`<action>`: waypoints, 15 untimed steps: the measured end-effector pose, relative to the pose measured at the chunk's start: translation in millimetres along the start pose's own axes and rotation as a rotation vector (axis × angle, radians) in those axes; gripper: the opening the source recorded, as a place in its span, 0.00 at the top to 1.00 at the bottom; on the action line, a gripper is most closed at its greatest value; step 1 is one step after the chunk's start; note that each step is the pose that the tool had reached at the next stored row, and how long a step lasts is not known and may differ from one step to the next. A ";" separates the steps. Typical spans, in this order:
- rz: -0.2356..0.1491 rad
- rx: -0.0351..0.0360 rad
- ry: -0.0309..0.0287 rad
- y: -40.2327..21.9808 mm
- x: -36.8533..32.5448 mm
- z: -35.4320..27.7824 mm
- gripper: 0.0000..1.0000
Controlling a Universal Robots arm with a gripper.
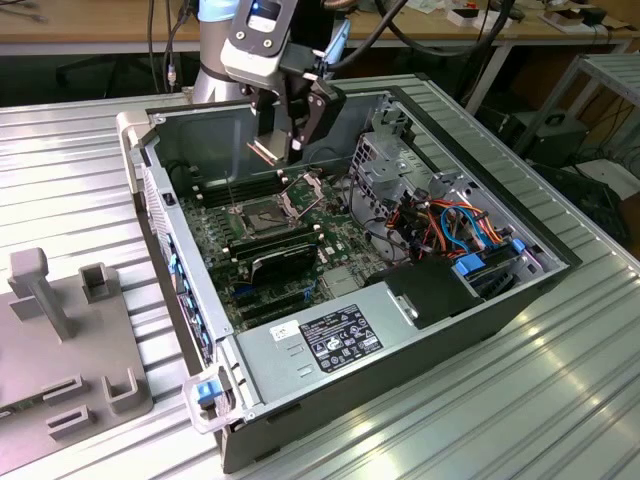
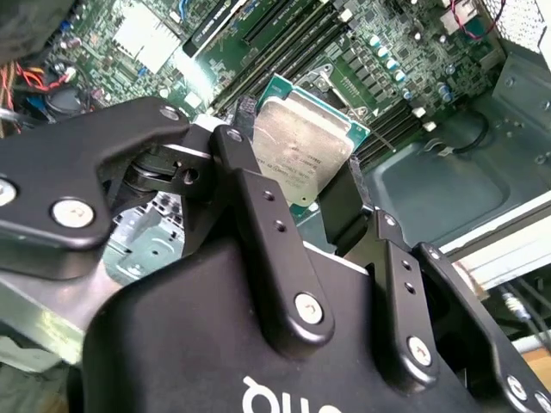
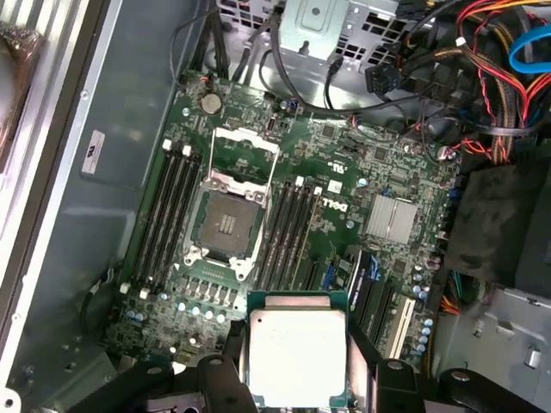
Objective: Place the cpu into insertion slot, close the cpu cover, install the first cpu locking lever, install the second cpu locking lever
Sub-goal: 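Place the cpu into insertion slot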
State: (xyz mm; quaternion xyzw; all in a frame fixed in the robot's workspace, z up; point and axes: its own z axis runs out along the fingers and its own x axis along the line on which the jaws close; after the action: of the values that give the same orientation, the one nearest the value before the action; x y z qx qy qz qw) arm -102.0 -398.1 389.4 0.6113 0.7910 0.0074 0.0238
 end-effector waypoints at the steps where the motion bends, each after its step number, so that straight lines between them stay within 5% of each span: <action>1: 0.013 0.0003 -0.0005 0.0 0.0 0.0 0.45; 15: 0.250 0.0072 -0.0102 0.8 0.1 0.6 0.45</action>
State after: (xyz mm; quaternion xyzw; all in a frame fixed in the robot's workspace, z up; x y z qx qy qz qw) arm -101.2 -397.9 388.8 0.7053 0.7084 0.0044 0.0245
